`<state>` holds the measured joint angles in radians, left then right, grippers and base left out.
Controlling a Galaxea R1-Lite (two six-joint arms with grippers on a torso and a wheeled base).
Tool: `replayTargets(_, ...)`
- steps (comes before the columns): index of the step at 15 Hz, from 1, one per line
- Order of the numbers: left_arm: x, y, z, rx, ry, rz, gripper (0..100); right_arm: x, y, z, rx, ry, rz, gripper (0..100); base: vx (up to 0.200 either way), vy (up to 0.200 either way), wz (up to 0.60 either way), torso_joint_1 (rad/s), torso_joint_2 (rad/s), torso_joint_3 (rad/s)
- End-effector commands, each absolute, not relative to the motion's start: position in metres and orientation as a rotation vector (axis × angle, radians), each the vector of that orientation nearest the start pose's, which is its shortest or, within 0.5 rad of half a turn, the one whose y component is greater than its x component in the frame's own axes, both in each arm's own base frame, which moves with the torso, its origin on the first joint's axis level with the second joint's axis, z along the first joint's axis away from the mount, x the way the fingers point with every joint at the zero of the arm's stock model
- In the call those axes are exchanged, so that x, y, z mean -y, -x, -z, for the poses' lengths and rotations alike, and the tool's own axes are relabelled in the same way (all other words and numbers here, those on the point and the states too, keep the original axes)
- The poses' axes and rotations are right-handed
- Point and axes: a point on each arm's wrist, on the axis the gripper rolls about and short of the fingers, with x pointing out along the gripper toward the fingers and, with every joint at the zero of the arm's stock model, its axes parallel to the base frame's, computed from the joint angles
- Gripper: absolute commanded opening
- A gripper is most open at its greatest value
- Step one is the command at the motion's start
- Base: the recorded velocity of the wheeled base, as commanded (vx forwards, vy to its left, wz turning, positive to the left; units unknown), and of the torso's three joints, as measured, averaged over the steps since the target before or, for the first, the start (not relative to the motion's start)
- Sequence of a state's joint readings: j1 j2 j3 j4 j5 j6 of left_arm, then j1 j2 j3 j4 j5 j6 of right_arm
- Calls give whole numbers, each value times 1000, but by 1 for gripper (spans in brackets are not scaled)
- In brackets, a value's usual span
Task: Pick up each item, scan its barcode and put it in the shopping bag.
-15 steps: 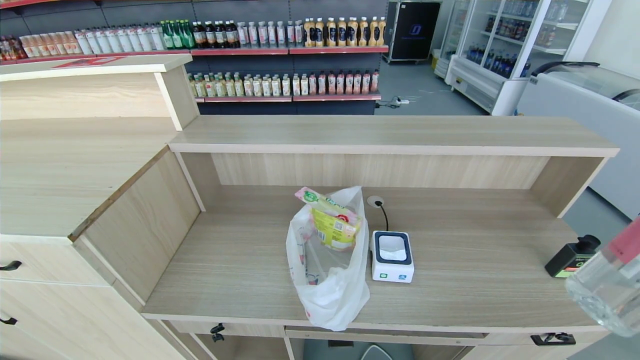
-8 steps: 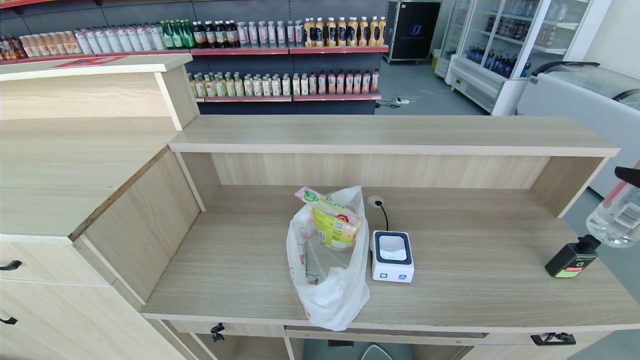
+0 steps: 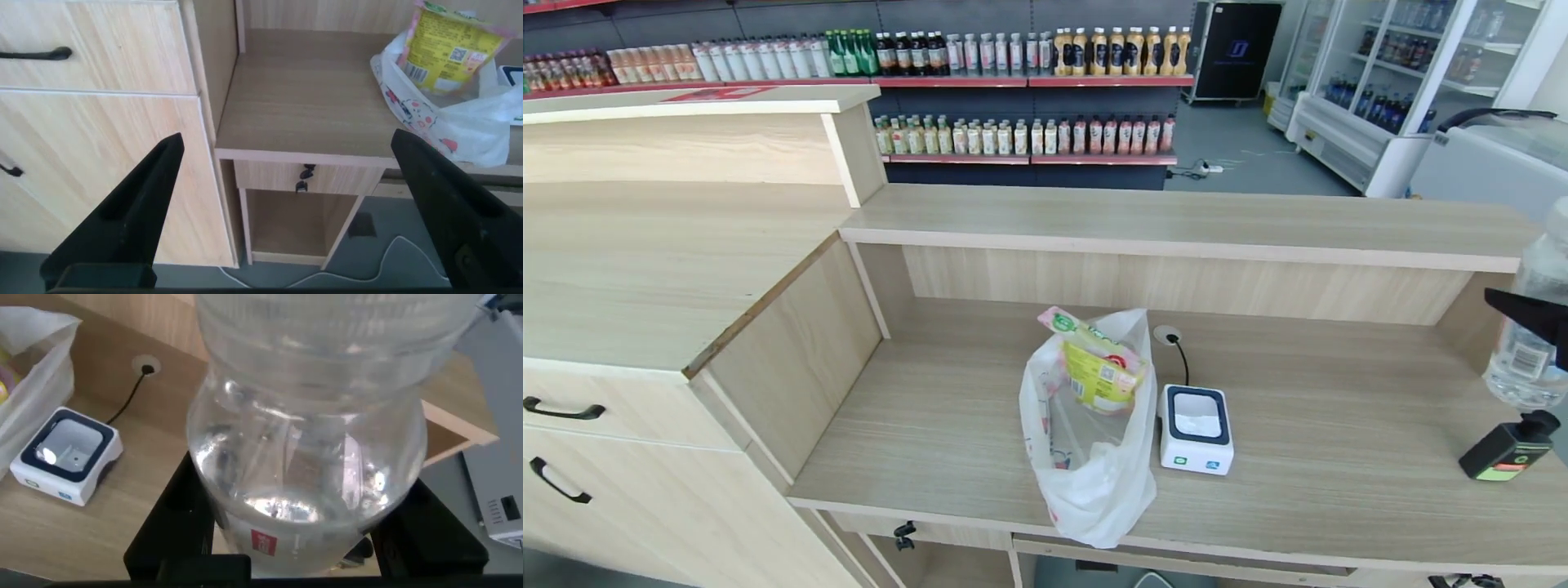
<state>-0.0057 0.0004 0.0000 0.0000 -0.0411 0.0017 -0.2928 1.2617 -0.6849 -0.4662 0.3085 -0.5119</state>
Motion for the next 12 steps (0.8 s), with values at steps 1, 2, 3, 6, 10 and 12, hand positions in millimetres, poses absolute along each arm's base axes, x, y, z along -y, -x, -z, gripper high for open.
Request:
replayTargets(1, 1, 23, -76, -1, -2, 48, 100, 55, -217, -220, -130, 510, -71, 0, 0, 0, 600, 12, 7, -7)
replayTargets(2, 1, 23, -76, -1, -2, 48, 100, 55, -225, -216, -129, 529, -82, 0, 0, 0, 600, 7, -2, 7)
replayTargets(3, 1, 23, -76, -1, -2, 48, 100, 53, -233, -210, -128, 552, -101, 0, 0, 0, 600, -2, -2, 2)
replayTargets(6, 1, 23, -76, -1, -2, 48, 100, 51, -247, -193, -135, 617, -174, 0, 0, 0, 200, -1, 1, 1)
replayTargets(10, 1, 23, -76, -1, -2, 48, 100, 53, -270, -162, -58, 798, -327, 0, 0, 0, 0, 0, 0, 0)
replayTargets(12, 1, 23, -76, -1, -2, 48, 100, 54, -275, -156, -56, 805, -343, 0, 0, 0, 0, 0, 0, 0)
